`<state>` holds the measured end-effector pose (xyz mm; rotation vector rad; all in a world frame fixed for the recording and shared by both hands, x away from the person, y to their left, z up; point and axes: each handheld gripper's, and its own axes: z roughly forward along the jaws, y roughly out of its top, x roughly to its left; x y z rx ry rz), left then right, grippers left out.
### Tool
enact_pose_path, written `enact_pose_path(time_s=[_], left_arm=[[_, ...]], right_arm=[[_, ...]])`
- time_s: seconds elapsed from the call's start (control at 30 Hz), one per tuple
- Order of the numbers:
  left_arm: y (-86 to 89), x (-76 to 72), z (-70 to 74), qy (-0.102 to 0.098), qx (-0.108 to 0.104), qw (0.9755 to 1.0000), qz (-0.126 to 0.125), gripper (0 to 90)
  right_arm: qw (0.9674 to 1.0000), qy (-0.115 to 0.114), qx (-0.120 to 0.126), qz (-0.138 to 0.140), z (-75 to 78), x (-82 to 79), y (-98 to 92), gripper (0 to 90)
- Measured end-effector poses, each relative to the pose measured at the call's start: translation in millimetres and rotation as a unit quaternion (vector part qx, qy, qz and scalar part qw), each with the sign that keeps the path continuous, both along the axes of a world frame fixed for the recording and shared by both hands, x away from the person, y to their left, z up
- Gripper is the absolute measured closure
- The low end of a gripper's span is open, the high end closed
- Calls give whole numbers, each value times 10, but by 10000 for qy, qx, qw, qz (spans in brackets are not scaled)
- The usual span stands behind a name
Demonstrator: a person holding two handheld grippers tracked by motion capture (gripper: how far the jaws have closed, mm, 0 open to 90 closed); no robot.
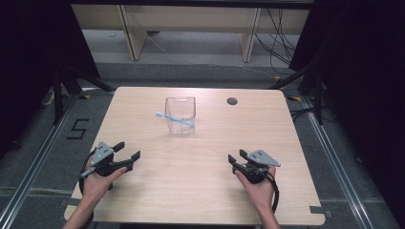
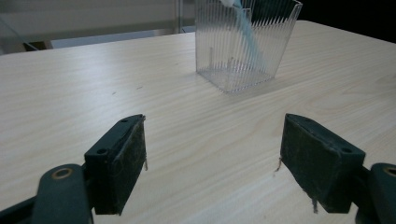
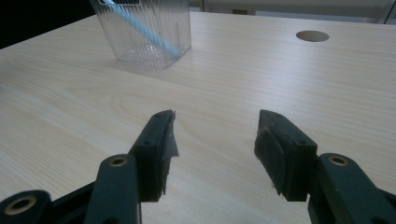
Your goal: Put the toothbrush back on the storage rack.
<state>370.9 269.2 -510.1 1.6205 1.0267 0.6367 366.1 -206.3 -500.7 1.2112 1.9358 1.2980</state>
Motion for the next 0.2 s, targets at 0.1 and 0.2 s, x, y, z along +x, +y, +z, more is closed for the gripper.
enact_pose_path(time_s=[0.1, 0.2], left_arm=[[44, -90, -87, 3, -116, 9999, 67, 220], [90, -182, -138, -20, -148, 9997, 189, 221]], right_arm=[[9997, 102, 224, 67, -7, -7, 22, 472], [9999, -17, 73, 68, -1, 5, 20, 471]])
